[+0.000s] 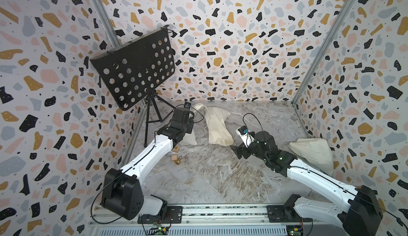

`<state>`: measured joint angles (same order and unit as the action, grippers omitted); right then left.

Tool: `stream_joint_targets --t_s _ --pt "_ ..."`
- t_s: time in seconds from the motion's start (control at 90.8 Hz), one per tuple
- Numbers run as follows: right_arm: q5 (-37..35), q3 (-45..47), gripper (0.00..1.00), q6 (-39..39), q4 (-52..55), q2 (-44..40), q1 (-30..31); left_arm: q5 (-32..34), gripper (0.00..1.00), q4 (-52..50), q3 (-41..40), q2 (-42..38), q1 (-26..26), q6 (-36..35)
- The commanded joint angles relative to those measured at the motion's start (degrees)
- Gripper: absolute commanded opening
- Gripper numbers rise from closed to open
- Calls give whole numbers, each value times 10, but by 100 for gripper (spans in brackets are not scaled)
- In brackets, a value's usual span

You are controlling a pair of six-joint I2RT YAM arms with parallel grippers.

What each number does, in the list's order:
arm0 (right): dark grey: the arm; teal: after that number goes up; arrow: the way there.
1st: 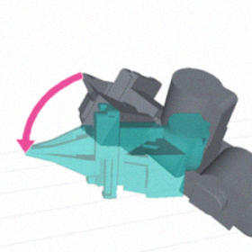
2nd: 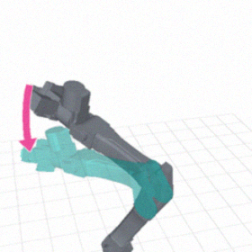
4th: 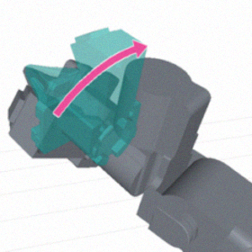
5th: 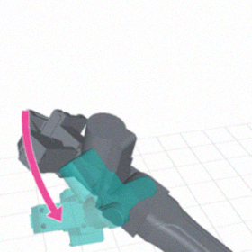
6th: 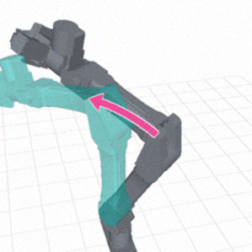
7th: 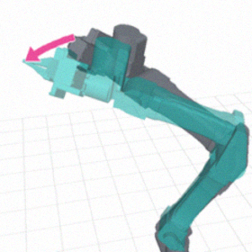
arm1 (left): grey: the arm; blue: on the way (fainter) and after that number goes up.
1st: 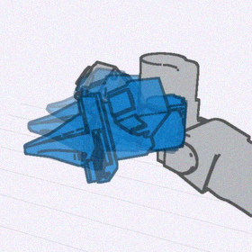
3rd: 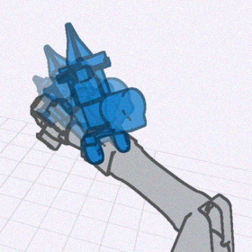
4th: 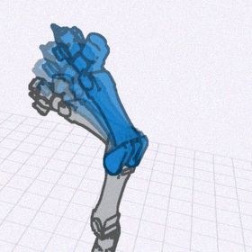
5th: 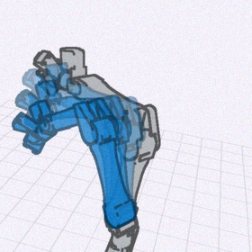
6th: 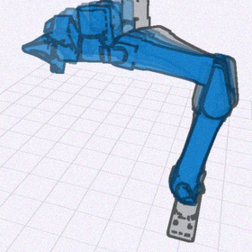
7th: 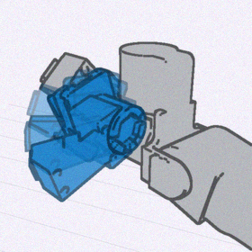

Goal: Close the soil bag
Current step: Place the soil bag at the center of the board, then pick up the soil bag from the center of the board.

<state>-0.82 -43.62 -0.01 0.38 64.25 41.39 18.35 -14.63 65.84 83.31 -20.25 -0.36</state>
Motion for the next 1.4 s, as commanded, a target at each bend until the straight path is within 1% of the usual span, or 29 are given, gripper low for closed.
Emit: stream_joint_targets --t_s 0.0,0.066,0.099,0.154,0.231,0.275,0.319,0.341,0.363,0.385,0.407,0.451,0.528,0.606,0.727,0.848,0.914,1.002,1.112,1.134,1.178,1.2,1.222,1.255,1.288,1.343,1.387 --pt "-41 -1 99 10 -14 6 -3 24 0 69 55 53 28 13" --pt "-47 0 99 12 -17 13 -4 3 1 58 75 102 43 27" --pt "-48 1 100 13 -18 17 -5 -8 3 58 80 120 48 34" --pt "-47 1 100 15 -22 25 -7 -23 13 59 89 156 55 43" --pt "-43 -3 100 18 -23 39 -8 -35 28 44 103 183 58 46" --pt "-43 -5 100 18 -23 47 -8 -37 42 42 100 181 58 45" --pt "-43 -8 100 17 -22 55 -9 -39 67 45 86 166 58 42" --pt "-41 -9 100 16 -21 61 -11 -45 76 48 78 157 58 39" --pt "-40 -12 100 15 -19 67 -12 -51 83 53 71 141 58 34" --pt "-35 -16 100 15 -17 77 -13 -55 94 55 66 129 58 26" --pt "-30 -21 100 16 -14 85 -17 -58 99 52 64 116 58 21" --pt "-18 -32 100 21 -9 111 -25 -62 100 43 63 89 58 12" --pt "5 -48 100 27 -9 163 -38 -67 100 -4 61 40 58 -2" --pt "17 -67 100 31 -8 213 -50 -66 100 -17 42 -20 58 -4" --pt "38 -88 96 40 -11 280 -65 -78 100 -4 -17 -113 56 12" --pt "39 -99 90 46 -29 328 -70 -133 100 32 -95 -192 51 45" --pt "38 -114 86 47 -32 354 -73 -177 100 61 -123 -217 49 62" --pt "36 -134 80 49 -39 389 -76 -226 100 73 -142 -230 41 68" --pt "39 -157 74 52 -52 429 -80 -231 100 73 -153 -225 19 48" --pt "40 -162 71 53 -51 437 -80 -231 100 73 -155 -222 17 46" --pt "43 -172 61 53 -48 452 -80 -235 100 73 -158 -216 12 39" --pt "44 -176 54 52 -47 457 -80 -237 100 73 -159 -214 10 34" --pt "44 -178 49 51 -46 459 -80 -238 100 73 -161 -212 8 31" --pt "44 -177 37 51 -49 460 -81 -238 100 74 -164 -209 6 24" --pt "44 -168 28 50 -58 453 -81 -239 100 75 -168 -207 3 16" --pt "50 -145 11 49 -79 430 -80 -244 100 76 -172 -204 -5 5" --pt "55 -129 3 47 -83 402 -81 -248 100 77 -174 -204 -11 -8"
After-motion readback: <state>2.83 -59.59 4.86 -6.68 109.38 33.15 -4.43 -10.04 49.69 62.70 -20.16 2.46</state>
